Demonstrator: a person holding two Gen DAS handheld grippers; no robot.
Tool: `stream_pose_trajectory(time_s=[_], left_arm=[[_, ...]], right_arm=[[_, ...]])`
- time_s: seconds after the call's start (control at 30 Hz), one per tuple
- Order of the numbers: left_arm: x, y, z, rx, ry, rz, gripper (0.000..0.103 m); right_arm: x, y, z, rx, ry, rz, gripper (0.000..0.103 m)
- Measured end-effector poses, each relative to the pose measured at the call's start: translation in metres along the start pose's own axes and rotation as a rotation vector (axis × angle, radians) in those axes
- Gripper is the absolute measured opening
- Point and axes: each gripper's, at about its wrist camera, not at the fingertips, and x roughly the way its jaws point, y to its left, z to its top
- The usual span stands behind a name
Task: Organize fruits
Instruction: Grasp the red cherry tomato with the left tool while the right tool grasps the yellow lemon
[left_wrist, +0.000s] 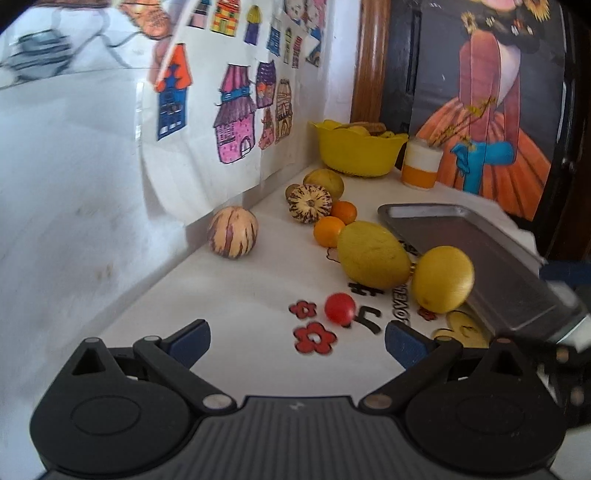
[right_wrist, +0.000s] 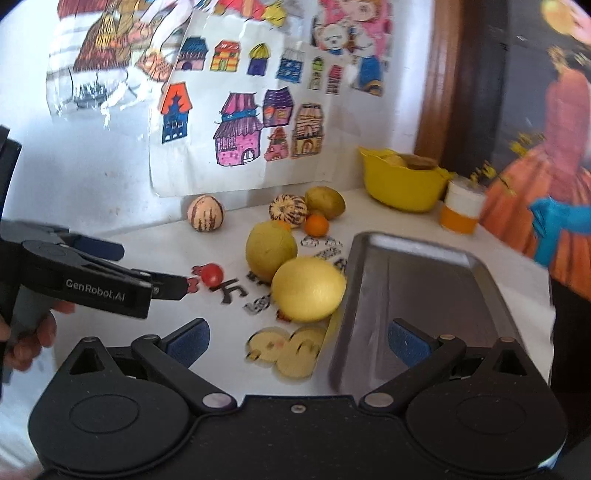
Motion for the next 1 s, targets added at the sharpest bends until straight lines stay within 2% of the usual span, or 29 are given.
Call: stream_pose_trajectory(time_s=[0.13,0.33,0.4,0.57,0.7,0.73,0.83,1.0], left_arm=[[0.017,0.0,0.005,0.031,0.033,-0.033,0.094],[0.028,0.001,0.008,0.04,0.034,-0.118,0.079],[0.03,0.0,0.007,0.049,0.032,-0.137,0.07],[0.035,-0.007,0.007,0.09,0.023,-0.12,0.056],[0.036,-0.011,0.008,0.107,0.021,-0.114,0.038],[0.036,-0.012,0.008,0.109,0.021,-0.114,0.036],[0.036,-0.016,0.008,0.119,0.02,-0.104,0.023],[0.036,-0.018,0.011,0.098,0.029,-0.1,0.021]], right_arm=[[0.032,-0.015,0.015,-0.023,0.026,0.024,0.098],[0.063,-0.029,0.024,-0.012,0.058,0.089,0.089],[0.068,-0.03,0.023,-0.015,0.062,0.114,0.088],[0.076,-0.023,0.021,-0.055,0.065,0.143,0.083],[0.081,-0.024,0.018,-0.053,0.077,0.142,0.07],[0.081,-0.024,0.017,-0.051,0.077,0.141,0.068],[0.082,-0.024,0.016,-0.051,0.069,0.14,0.068],[0.081,-0.027,0.016,-0.017,0.06,0.148,0.067]])
